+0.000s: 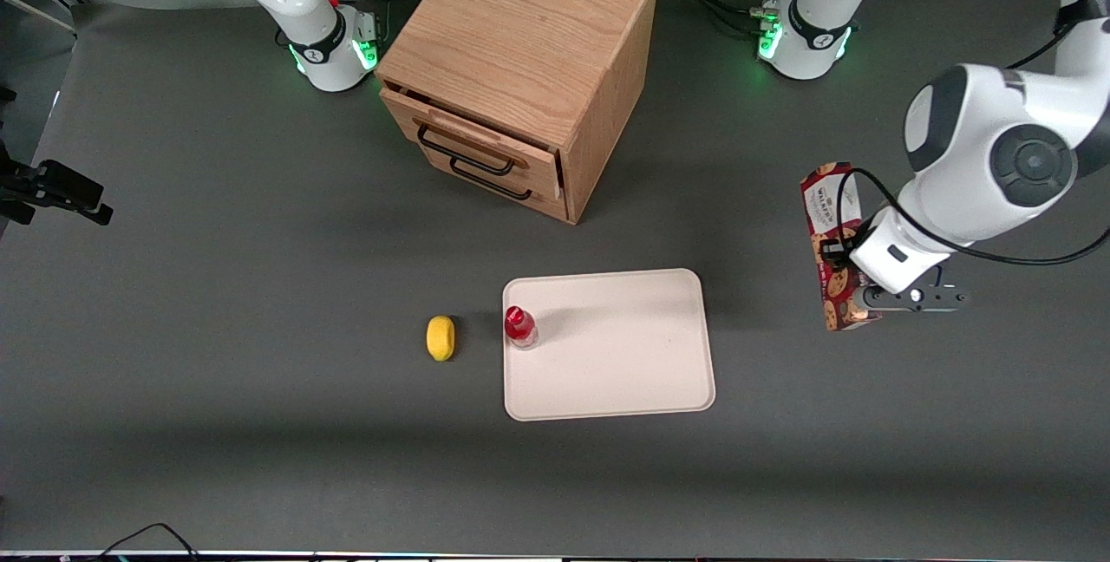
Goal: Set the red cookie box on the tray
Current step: 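Lift the box and carry it with the left gripper over the white tray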
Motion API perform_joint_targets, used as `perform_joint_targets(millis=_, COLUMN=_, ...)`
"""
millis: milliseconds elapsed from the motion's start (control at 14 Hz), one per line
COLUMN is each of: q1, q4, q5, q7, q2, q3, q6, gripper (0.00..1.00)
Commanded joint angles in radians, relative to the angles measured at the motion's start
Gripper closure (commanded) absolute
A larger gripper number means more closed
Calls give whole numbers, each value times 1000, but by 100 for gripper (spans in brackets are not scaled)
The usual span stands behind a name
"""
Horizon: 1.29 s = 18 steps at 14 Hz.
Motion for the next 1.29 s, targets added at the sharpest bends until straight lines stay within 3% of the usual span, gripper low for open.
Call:
perform_joint_targets(millis=0, q1=-66, q4=303, q5=10, q7=-117, q2=183, q3=-24, q6=-120, gripper=100)
perform_joint_targets(millis=357, q1=-178, q4=585, q5=68, q7=-219, q2=456, q3=-45, q6=-47, gripper=100)
perform_joint_targets(millis=857, q1=-251, q4=433, q5=270, q7=-417, q2=604, q3=-45, q6=243, gripper=100)
perform_joint_targets(millis=1214, q1=-251, q4=316, q5=274, q7=-443, q2=604, q3=-36, q6=382, gripper=100)
